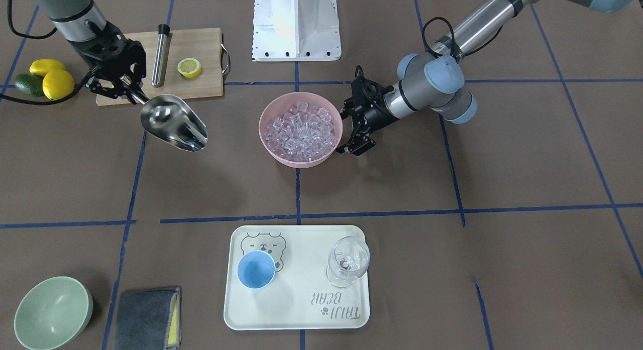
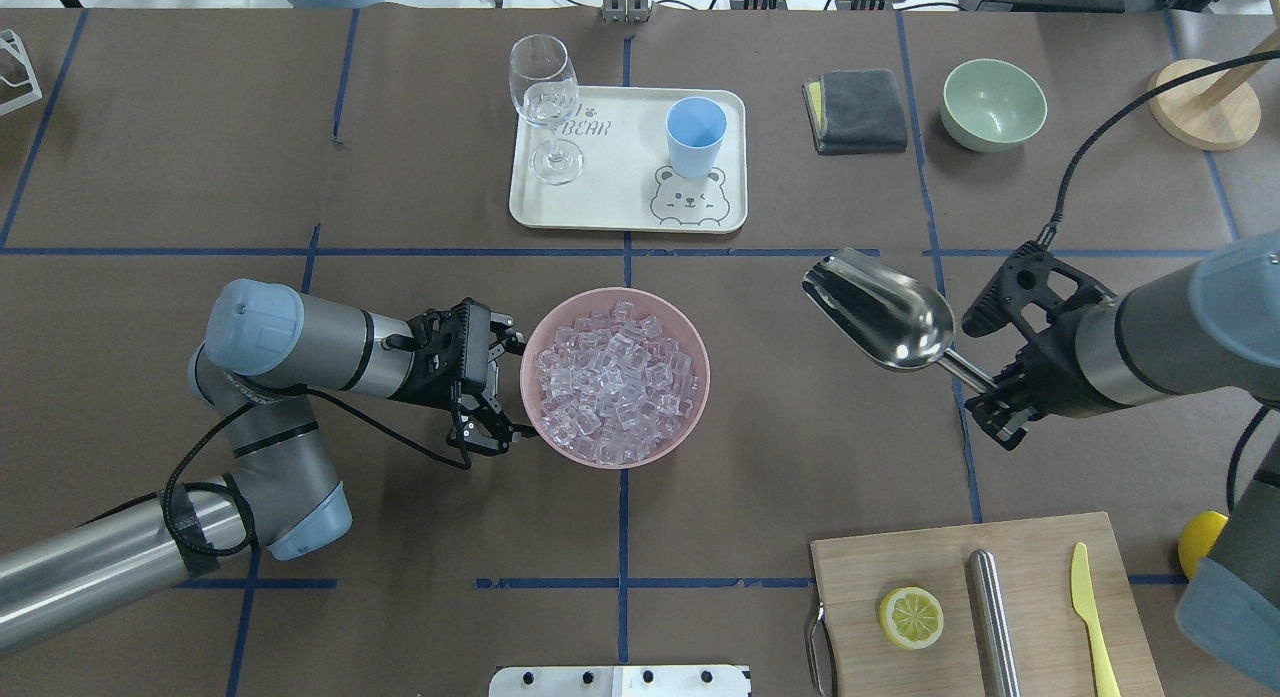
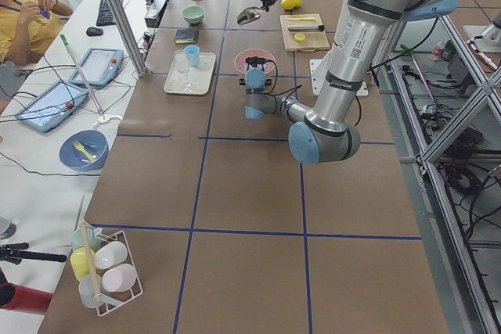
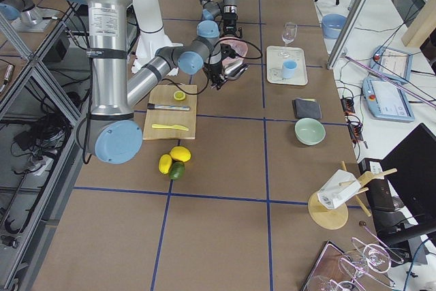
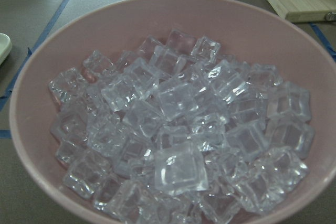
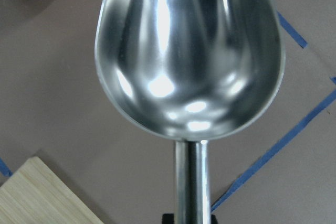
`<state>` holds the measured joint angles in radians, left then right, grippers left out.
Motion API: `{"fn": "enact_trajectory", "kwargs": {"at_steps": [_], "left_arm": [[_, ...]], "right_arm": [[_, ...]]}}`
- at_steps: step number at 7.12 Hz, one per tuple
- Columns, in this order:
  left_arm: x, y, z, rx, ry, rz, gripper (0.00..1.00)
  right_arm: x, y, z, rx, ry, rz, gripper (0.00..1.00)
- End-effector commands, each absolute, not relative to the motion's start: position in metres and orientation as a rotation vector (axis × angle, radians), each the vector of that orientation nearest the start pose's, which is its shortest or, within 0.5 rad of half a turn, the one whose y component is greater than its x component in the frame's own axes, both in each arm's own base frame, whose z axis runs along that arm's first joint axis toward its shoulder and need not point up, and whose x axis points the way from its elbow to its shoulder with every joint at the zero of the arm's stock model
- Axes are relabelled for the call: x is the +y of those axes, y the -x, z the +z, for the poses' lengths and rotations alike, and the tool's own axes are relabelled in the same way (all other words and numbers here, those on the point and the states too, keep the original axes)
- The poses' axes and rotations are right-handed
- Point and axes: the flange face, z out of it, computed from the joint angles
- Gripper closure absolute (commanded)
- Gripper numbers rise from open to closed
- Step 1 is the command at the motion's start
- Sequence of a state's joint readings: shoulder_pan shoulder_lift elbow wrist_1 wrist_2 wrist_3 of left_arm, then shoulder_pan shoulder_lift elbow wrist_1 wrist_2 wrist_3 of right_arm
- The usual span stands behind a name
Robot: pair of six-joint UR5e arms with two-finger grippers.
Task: Put ice in cup with scoop
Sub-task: 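Dig the scoop into the ice cubes while the left gripper steadies the bowl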
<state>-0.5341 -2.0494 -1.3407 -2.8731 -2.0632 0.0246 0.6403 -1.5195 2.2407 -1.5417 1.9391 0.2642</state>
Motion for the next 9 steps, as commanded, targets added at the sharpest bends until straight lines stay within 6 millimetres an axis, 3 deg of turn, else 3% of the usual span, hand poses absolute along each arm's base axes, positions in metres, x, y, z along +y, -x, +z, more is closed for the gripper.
{"fn": "enact_trajectory", "kwargs": {"at_steps": [1, 3, 5, 7, 8, 9], "left_arm": [[-0.413, -0.529, 0.345, 1.159, -1.226, 1.198, 0.00], [-0.413, -0.529, 0.345, 1.159, -1.226, 1.198, 0.00], [-0.414, -0.529, 0.345, 1.158, -1.227, 1.197, 0.00], [-0.414, -0.529, 0.347, 1.156, -1.224, 1.197, 0.00], [-0.414, -0.529, 0.348, 1.156, -1.222, 1.197, 0.00], [-0.414, -0.529, 0.349, 1.155, -1.221, 1.197, 0.00]], "right_arm": [[-0.340, 0.337, 0.258, -0.654, -0.362, -0.817, 1.00], [-0.323, 0.368, 0.189, -0.514, -0.274, -0.866, 1.00], [-0.324, 0.408, 0.142, -0.390, -0.147, -0.910, 1.00], [-0.332, 0.436, 0.115, -0.290, -0.031, -1.000, 1.00], [-0.338, 0.458, 0.094, -0.249, 0.028, -1.005, 1.00], [-0.344, 0.483, 0.087, -0.219, 0.071, -1.009, 1.00]]}}
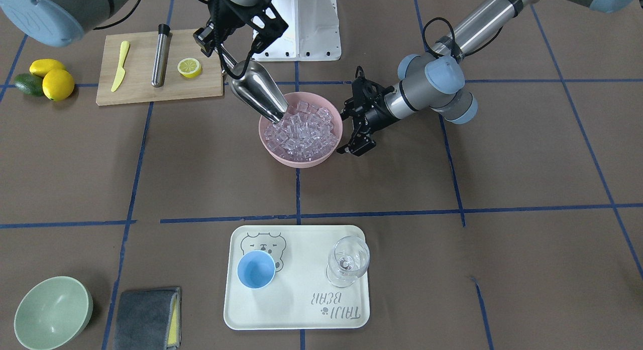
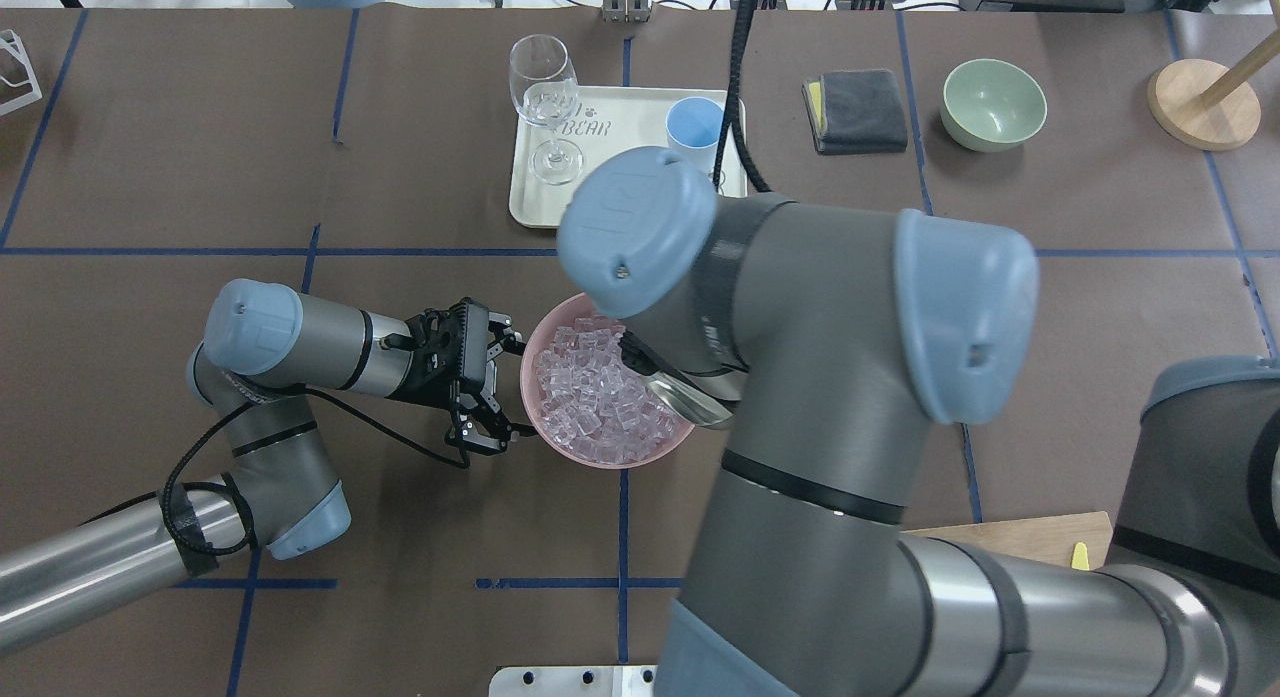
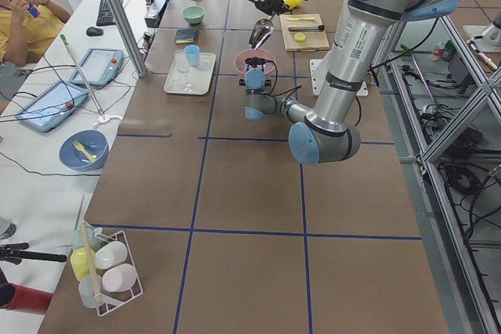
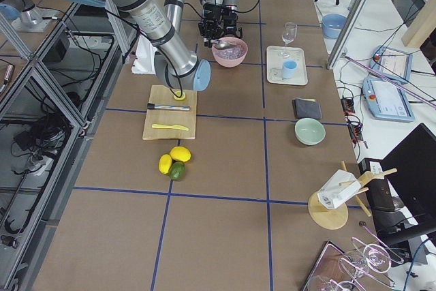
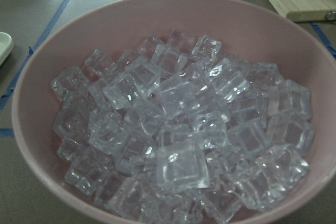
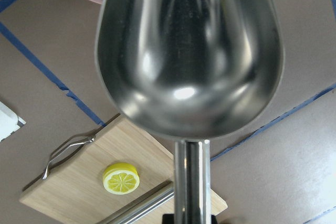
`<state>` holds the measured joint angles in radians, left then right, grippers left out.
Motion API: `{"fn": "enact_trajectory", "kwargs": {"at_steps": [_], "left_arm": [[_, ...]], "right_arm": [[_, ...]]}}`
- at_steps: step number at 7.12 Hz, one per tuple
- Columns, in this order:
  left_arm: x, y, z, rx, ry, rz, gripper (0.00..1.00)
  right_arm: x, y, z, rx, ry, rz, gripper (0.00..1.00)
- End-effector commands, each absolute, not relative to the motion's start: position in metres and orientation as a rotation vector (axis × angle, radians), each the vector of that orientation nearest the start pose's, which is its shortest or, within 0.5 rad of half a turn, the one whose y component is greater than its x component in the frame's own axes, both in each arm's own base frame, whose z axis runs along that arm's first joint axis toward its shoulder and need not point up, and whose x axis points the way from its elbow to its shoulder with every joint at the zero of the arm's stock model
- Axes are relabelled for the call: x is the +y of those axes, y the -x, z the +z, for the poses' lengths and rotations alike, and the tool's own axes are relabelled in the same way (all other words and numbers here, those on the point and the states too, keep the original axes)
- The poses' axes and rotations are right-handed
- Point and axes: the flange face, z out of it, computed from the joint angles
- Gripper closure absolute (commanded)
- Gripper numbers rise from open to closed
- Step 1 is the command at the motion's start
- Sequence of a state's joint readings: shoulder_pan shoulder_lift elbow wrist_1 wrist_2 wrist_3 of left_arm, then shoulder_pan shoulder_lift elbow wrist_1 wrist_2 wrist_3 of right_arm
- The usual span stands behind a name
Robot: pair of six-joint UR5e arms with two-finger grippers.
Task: Put ice in cup with scoop
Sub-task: 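Dig the scoop into the ice cubes while the left gripper steadies the bowl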
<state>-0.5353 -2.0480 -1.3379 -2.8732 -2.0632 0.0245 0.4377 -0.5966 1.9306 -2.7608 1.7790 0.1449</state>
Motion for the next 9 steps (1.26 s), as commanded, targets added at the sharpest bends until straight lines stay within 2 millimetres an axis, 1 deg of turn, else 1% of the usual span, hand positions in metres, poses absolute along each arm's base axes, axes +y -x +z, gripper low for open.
{"fn": "enact_trajectory", "kwargs": {"at_steps": [1, 2, 3, 4, 5, 7, 8, 9], "left_arm": [[-0.413, -0.530, 0.349, 1.156, -1.220, 1.198, 0.00], [-0.414, -0.529, 0.349, 1.155, -1.221, 1.197, 0.00], [-0.413, -0.530, 0.349, 1.156, -1.220, 1.198, 0.00], [-0.414, -0.529, 0.349, 1.152, -1.223, 1.194, 0.00], [-0.415, -0.529, 0.348, 1.151, -1.225, 1.193, 0.00], [-0.415, -0.529, 0.349, 1.151, -1.223, 1.193, 0.00], [-0.415, -0.529, 0.348, 1.151, -1.225, 1.193, 0.00], [-0.414, -0.530, 0.348, 1.152, -1.224, 1.194, 0.00]], "right_arm": [[-0.347, 0.502, 0.084, -0.194, 0.107, -1.015, 1.00], [-0.341, 0.510, 0.086, -0.184, 0.124, -1.026, 1.00], [-0.332, 0.513, 0.092, -0.159, 0.153, -1.038, 1.00], [-0.330, 0.512, 0.094, -0.144, 0.173, -1.039, 1.00], [-0.324, 0.516, 0.096, -0.139, 0.177, -1.050, 1.00], [-0.325, 0.528, 0.103, -0.112, 0.203, -1.053, 1.00], [-0.326, 0.531, 0.104, -0.104, 0.203, -1.054, 1.00], [-0.328, 0.538, 0.106, -0.085, 0.213, -1.054, 1.00]]}}
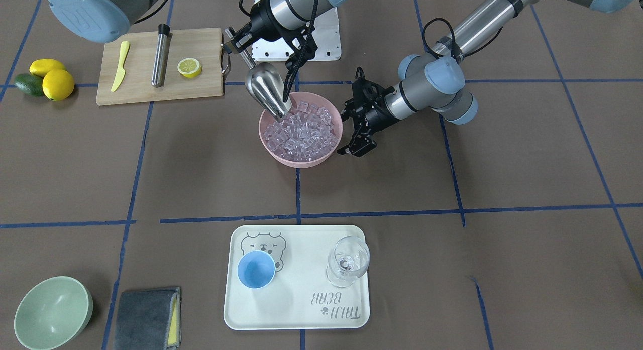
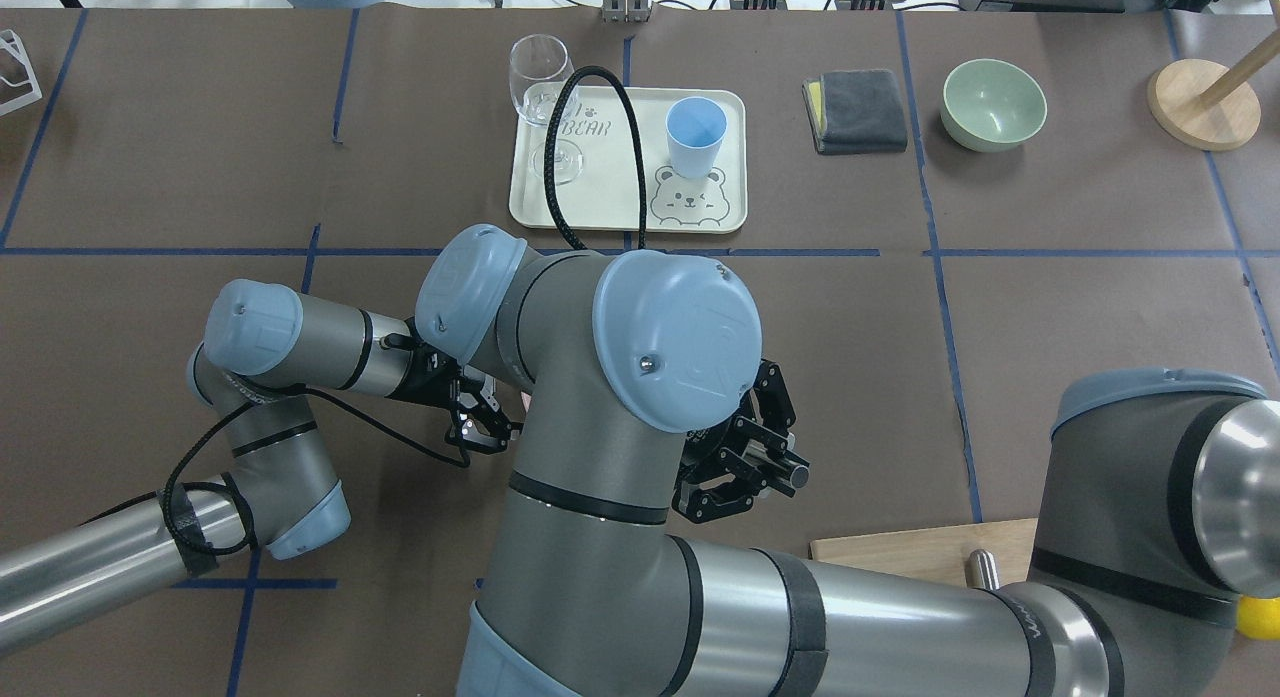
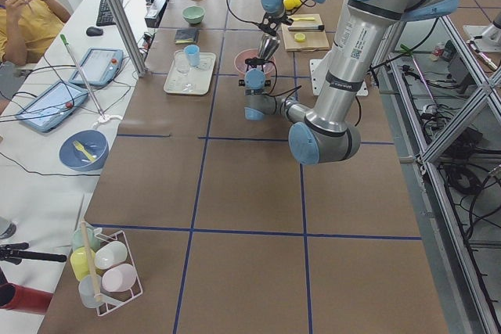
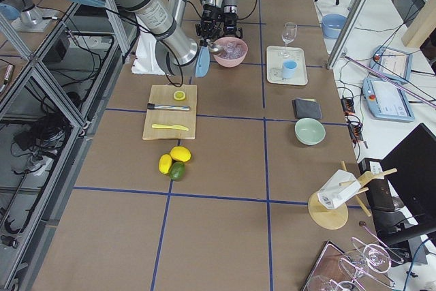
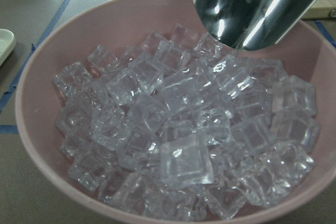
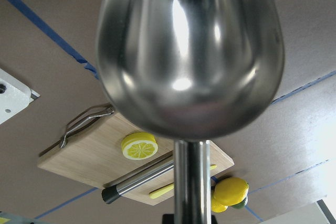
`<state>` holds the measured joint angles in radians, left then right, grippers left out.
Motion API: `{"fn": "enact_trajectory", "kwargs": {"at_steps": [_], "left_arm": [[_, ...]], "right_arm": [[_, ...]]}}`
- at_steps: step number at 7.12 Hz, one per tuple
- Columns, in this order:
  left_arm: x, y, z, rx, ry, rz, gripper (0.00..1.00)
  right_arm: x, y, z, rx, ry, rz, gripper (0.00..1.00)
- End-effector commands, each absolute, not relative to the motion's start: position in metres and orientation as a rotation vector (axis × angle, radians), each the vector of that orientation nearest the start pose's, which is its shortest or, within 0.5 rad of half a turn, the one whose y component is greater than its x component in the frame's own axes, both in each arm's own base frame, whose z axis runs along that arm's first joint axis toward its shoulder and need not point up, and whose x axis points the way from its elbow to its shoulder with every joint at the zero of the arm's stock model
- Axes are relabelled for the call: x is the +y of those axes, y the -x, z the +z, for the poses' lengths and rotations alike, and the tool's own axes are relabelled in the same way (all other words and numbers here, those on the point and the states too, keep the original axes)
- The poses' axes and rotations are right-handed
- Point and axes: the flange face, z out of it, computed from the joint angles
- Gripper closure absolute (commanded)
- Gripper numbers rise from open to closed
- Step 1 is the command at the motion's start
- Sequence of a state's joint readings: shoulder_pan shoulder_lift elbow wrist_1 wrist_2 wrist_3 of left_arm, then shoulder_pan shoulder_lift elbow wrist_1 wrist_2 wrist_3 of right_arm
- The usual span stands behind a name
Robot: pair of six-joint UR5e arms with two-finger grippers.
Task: Put ice in cup with scoop
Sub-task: 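Dig the scoop into the ice cubes while the left gripper steadies the bowl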
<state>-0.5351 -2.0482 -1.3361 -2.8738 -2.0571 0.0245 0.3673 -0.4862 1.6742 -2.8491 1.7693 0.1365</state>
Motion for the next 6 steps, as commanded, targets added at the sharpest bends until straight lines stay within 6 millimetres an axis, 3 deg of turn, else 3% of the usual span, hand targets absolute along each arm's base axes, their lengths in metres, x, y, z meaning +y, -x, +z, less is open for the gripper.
{"fn": "enact_trajectory", "kwargs": {"at_steps": [1, 2, 6], "left_arm": [[-0.414, -0.530, 0.348, 1.152, -1.224, 1.194, 0.00], [-0.414, -0.530, 0.348, 1.151, -1.225, 1.193, 0.00], [-0.415, -0.530, 0.347, 1.142, -1.232, 1.184, 0.00]], "right_arm": [[-0.335, 0.550, 0.107, -0.088, 0.192, -1.056, 1.00], [-0.341, 0.566, 0.113, -0.095, 0.178, -1.057, 1.00], [-0.346, 0.577, 0.120, -0.127, 0.124, -1.057, 1.00]]}}
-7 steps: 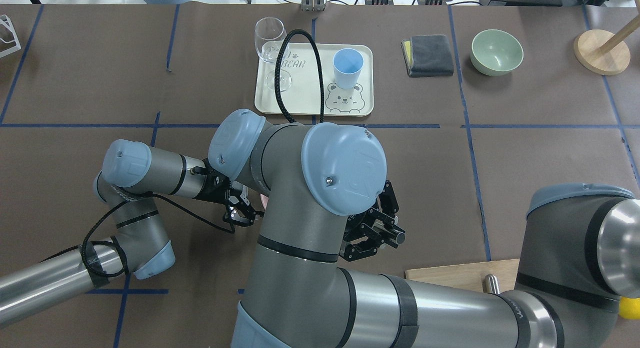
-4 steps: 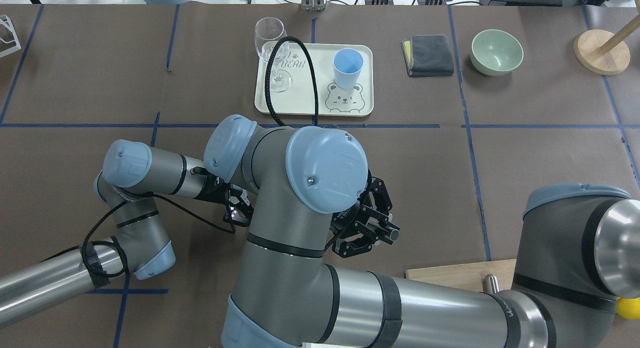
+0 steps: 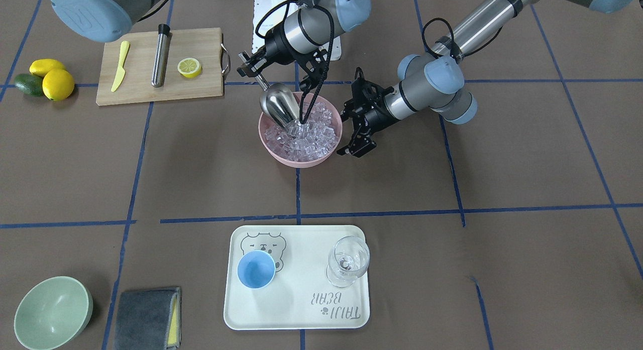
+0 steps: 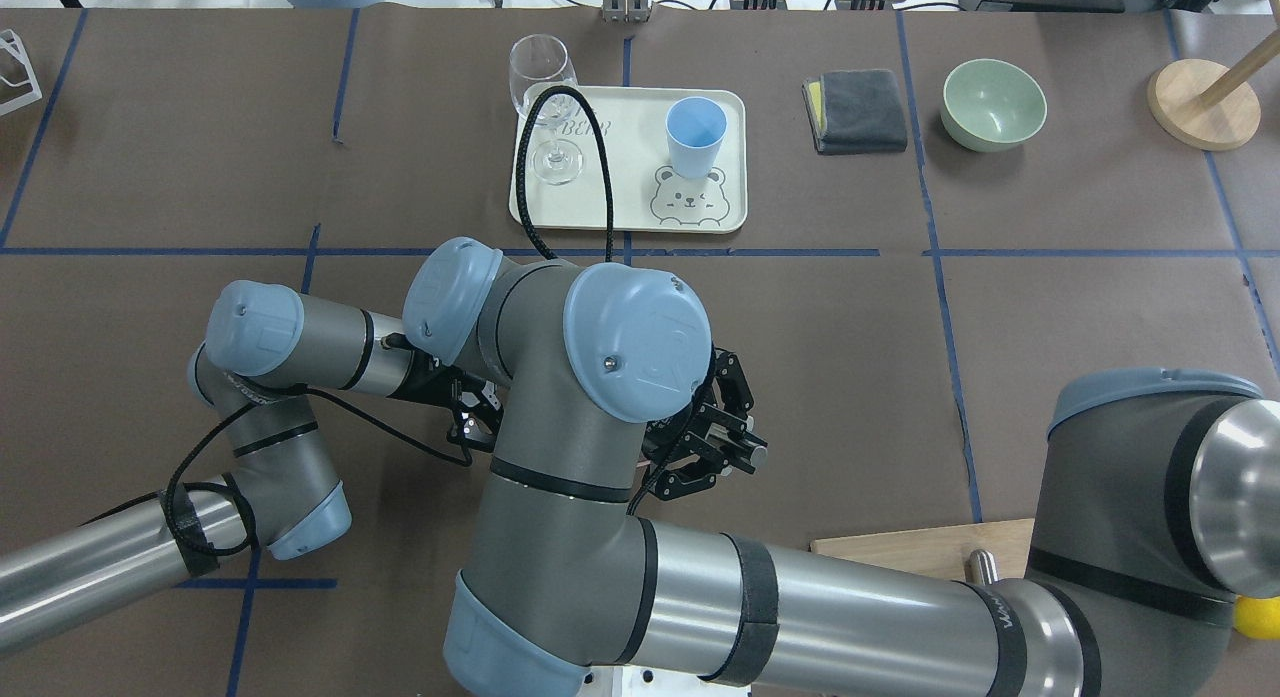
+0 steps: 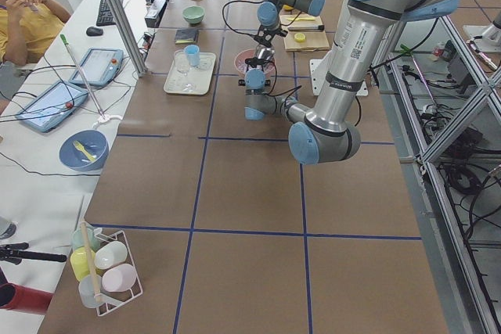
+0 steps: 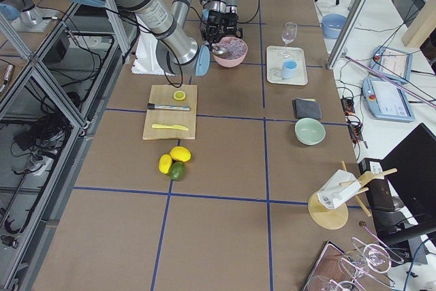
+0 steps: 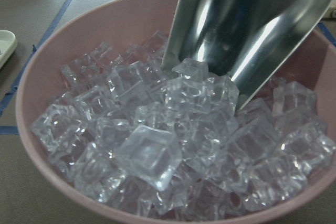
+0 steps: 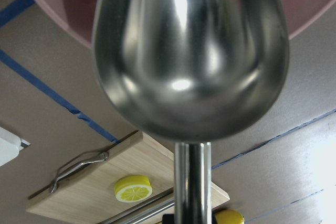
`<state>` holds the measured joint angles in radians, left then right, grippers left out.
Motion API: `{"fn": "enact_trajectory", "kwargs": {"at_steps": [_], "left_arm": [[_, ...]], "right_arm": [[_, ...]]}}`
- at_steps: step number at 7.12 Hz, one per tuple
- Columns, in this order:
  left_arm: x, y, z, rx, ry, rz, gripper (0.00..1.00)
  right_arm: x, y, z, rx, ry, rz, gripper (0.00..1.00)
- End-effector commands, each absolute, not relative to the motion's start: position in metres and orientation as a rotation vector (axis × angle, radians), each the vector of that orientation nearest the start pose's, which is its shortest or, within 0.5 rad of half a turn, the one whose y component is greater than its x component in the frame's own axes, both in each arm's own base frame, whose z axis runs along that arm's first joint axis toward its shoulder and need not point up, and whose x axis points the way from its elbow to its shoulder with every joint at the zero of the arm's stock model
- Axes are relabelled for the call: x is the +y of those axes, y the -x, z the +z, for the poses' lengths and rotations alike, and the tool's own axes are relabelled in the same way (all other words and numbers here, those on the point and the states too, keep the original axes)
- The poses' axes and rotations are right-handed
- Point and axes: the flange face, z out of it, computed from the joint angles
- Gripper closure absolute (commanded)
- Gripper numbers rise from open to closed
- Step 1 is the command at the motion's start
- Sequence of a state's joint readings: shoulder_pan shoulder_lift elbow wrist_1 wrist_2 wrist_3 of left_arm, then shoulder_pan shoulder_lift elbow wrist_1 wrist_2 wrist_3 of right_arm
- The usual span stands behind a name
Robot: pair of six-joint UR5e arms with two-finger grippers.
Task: Put ice in cup with scoop
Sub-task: 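Dig the scoop into the ice cubes while the left gripper steadies the bowl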
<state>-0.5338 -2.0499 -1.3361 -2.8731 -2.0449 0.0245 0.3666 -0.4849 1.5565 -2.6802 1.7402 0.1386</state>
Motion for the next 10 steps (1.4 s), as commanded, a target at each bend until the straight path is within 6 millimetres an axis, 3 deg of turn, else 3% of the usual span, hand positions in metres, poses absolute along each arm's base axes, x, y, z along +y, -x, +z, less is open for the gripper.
{"fn": "enact_trajectory", "kwargs": {"at_steps": [1, 6, 10], "left_arm": [[-0.415, -0.530, 0.347, 1.142, -1.232, 1.184, 0.00], [-0.416, -0.530, 0.347, 1.141, -1.233, 1.183, 0.00], [-0.415, -0.531, 0.347, 1.138, -1.235, 1.179, 0.00]], "right_arm": [[-0.348, 0.581, 0.128, -0.144, 0.104, -1.052, 1.00], [-0.351, 0.588, 0.149, -0.186, 0.046, -1.051, 1.00], [-0.342, 0.566, 0.180, -0.257, -0.034, -1.004, 1.00]]}}
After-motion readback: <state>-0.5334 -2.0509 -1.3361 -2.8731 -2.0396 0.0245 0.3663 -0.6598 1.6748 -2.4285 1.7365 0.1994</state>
